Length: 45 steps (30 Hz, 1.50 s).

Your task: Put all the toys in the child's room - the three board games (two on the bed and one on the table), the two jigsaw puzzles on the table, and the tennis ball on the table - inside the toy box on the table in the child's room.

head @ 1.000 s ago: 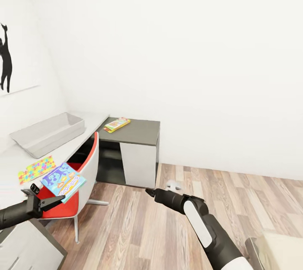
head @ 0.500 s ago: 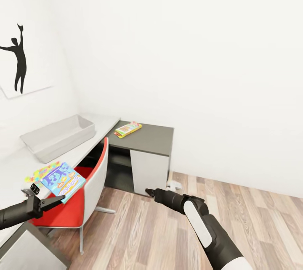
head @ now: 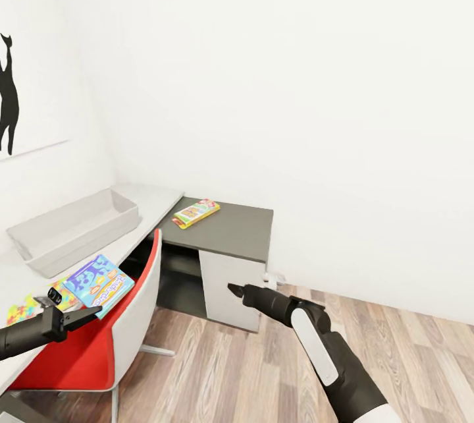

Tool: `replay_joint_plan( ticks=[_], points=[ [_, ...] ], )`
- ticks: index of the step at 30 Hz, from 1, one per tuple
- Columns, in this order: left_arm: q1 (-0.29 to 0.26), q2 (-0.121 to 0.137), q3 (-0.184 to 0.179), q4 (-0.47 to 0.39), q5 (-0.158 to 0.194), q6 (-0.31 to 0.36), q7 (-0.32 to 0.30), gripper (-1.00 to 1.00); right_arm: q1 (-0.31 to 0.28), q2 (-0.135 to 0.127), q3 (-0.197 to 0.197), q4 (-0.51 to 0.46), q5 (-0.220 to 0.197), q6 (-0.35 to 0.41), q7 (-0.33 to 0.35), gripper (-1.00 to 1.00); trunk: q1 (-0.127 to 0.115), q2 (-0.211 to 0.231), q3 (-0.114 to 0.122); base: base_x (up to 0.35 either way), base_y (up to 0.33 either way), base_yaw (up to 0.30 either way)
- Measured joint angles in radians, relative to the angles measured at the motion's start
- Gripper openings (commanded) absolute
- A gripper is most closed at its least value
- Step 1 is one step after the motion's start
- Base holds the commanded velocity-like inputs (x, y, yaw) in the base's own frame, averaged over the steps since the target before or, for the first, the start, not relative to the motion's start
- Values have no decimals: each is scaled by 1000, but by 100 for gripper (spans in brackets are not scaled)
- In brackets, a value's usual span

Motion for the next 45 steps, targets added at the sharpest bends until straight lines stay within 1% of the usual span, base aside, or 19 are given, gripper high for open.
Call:
replay_joint_plan(
  ticks=[2,5,15,20,26,36,45],
  points=[
    [0,0,0,0,0,0,0,-100,-1,-4,0,-54,0,1,0,100,0,0,0,256,-154,0],
    [0,0,0,0,-1,0,0,-100,0,-6,0,-88,0,2,0,100,0,0,0,142,-65,0],
    [0,-1,-2,-1,1,0,0,-100,0,-5,2,-98,2,1,-8,100,1,0,1,14,-6,28],
    [0,-1,-1,0,1,-1,0,-100,0,-5,3,-97,2,1,-9,100,0,0,2,43,-37,242],
    [0,-1,-1,0,1,-2,0,-100,0,-2,3,-96,2,1,-9,100,0,0,3,128,-154,282],
    [0,-1,-3,0,0,-2,0,-100,0,2,4,-96,2,1,-9,100,0,0,3,34,-38,287],
    [0,-1,-1,0,1,-2,0,-100,1,3,4,-98,3,1,-8,100,0,0,3,175,-157,290]
  ],
)
